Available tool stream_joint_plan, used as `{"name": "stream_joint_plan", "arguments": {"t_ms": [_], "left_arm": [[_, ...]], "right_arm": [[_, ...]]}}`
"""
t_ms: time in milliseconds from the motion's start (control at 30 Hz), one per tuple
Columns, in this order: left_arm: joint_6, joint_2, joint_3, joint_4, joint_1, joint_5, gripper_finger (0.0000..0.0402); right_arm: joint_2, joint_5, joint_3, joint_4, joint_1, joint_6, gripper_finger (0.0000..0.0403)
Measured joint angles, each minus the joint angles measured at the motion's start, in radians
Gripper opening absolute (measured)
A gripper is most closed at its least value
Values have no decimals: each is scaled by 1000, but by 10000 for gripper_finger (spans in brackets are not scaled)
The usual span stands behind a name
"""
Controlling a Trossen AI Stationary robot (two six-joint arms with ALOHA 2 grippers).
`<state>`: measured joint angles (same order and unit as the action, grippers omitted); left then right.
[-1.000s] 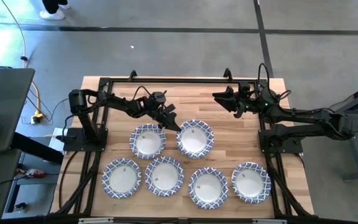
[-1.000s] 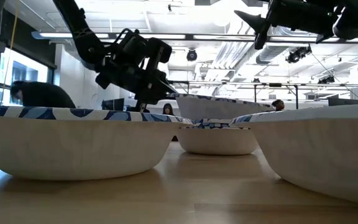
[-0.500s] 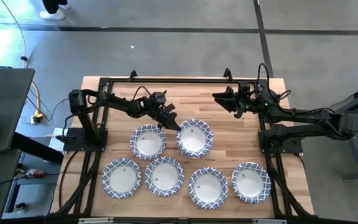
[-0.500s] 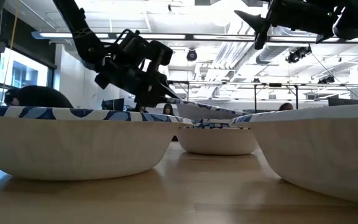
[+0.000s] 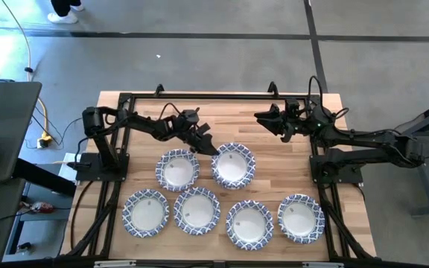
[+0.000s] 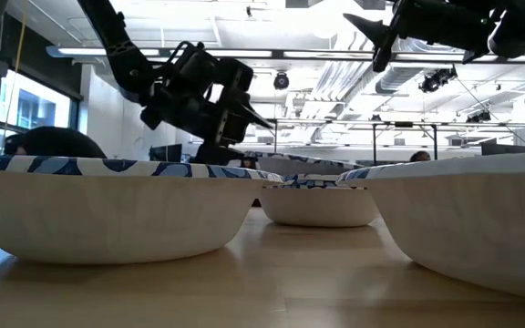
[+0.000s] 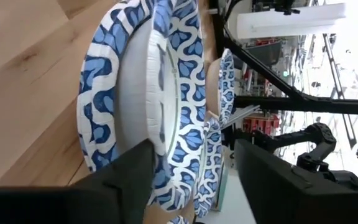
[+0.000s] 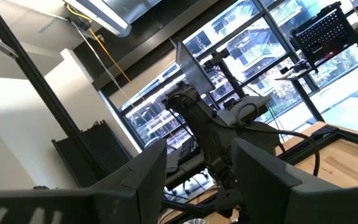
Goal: Nest bowls inside each other
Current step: Stack the white patterned bowl on top of the other white patterned bowl
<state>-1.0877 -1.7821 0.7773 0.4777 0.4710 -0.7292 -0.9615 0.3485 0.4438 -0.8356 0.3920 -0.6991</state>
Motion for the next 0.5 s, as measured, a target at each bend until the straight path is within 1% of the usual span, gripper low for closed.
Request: {"name": "stream_joint_plan", "arguments": {"t_ms": [67, 167, 400, 500], "left_arm": [[3, 0, 9, -13, 9, -2, 233], [18, 0, 34, -50, 19, -1, 247], [142, 0, 109, -273, 27, 1, 253], [176, 0, 129, -321, 39, 11, 253]], "right_arm": [[0, 0, 0, 0, 0, 0, 172], [0, 0, 0, 0, 0, 0, 172], [0, 2, 0, 0, 0, 0, 172], [0, 2, 0, 0, 0, 1, 172]]}}
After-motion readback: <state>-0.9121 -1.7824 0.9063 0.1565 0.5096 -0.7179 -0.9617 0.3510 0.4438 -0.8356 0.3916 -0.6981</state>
